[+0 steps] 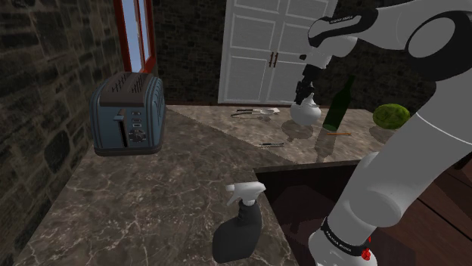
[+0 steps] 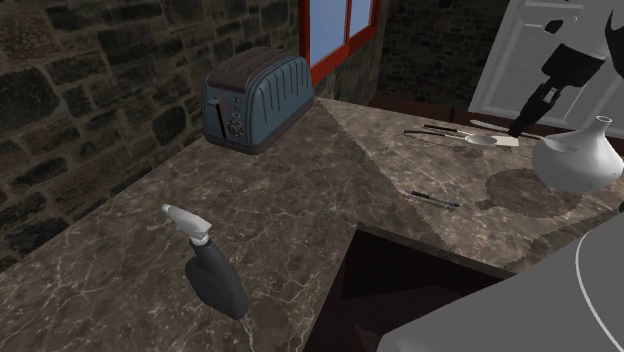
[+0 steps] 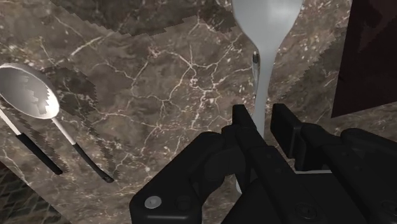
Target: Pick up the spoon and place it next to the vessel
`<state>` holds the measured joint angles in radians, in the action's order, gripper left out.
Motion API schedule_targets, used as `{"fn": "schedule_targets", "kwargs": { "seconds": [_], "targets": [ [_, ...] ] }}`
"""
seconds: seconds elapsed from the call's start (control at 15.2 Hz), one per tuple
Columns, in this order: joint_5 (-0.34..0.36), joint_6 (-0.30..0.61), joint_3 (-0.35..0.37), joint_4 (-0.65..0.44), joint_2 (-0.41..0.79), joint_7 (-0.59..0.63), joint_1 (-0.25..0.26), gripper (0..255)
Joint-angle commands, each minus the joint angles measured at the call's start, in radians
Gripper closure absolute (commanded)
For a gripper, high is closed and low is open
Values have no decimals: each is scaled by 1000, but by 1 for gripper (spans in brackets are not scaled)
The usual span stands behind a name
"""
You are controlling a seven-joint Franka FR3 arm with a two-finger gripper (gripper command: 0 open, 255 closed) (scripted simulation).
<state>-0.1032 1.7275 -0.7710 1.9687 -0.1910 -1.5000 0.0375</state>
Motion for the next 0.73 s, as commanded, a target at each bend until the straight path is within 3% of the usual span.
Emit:
{"fn": "schedule_targets", "kwargs": {
  "seconds": [0.0,0.66],
  "targets": [
    [-5,26,-5,21,9,-10,0,255],
    [-29,154,-21,129,41,-52,0,255]
  ]
}}
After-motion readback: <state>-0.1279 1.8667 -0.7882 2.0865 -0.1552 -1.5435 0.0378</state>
